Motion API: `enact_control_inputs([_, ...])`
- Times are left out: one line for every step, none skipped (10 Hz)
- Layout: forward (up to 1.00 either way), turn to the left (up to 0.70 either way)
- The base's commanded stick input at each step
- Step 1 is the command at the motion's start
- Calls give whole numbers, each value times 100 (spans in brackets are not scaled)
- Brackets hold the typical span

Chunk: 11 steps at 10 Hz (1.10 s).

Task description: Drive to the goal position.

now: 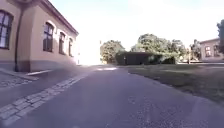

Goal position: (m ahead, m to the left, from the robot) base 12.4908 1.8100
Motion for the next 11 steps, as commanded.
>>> enact_control_inputs([70,-3])
enact_control_inputs([70,-12])
enact_control_inputs([70,-12])
enact_control_inputs([70,-5])
enact_control_inputs([70,0])
enact_control_inputs([70,0])
enact_control_inputs([70,0])
enact_control_inputs([70,0])
enact_control_inputs([70,0])
enact_control_inputs([70,0])
enact_control_inputs([70,0])
